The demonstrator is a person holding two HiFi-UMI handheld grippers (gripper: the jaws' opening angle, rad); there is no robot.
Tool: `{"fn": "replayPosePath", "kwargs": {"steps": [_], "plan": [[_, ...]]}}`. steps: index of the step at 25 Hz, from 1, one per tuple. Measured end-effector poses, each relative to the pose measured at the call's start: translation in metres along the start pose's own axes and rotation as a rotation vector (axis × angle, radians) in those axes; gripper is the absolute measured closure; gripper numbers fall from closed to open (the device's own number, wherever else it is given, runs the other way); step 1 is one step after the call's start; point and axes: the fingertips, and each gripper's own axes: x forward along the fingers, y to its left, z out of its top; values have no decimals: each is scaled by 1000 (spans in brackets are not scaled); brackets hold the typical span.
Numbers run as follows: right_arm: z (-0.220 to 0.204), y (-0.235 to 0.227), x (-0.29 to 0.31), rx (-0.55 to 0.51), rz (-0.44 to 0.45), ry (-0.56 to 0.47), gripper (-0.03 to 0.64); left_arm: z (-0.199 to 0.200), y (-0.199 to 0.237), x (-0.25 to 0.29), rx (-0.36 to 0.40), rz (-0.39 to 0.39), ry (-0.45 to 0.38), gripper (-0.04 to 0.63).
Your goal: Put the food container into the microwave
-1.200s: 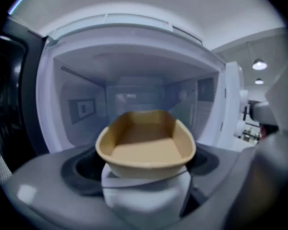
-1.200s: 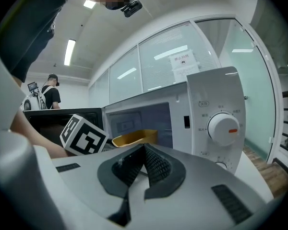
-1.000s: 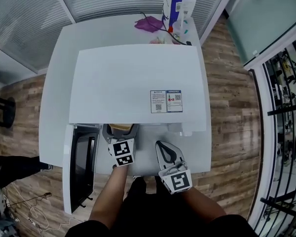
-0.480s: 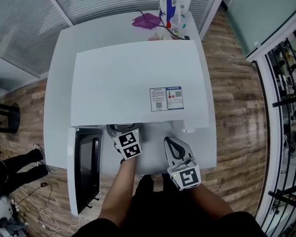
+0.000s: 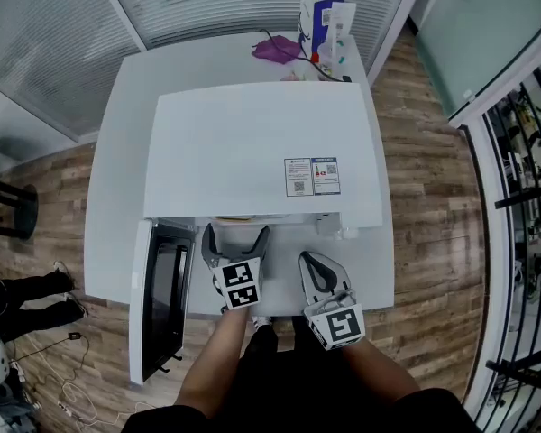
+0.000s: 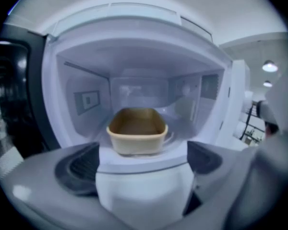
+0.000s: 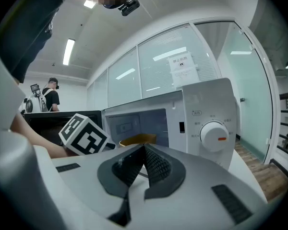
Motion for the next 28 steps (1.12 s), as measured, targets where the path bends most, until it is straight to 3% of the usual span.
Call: {"fn": "replayPosePath", "kwargs": {"steps": [5,10,16,22,28], "plan": [[17,17,-3,-29,7,-35,612,13,10,-43,16,2,-74,68],[30,39,-10,-48,14,-62,612,30,15,-89,32,8,-157,326],[53,68,-16,-64,27,-113,612,37,17,-130,44,-25,-201,584],[96,77,-30,-52,-2,-194,612,42,14,-158,52,-121,-231,591],[107,80,-34,-108,-35,-196,612,53,3,-177,69,-224,-273,591]]}}
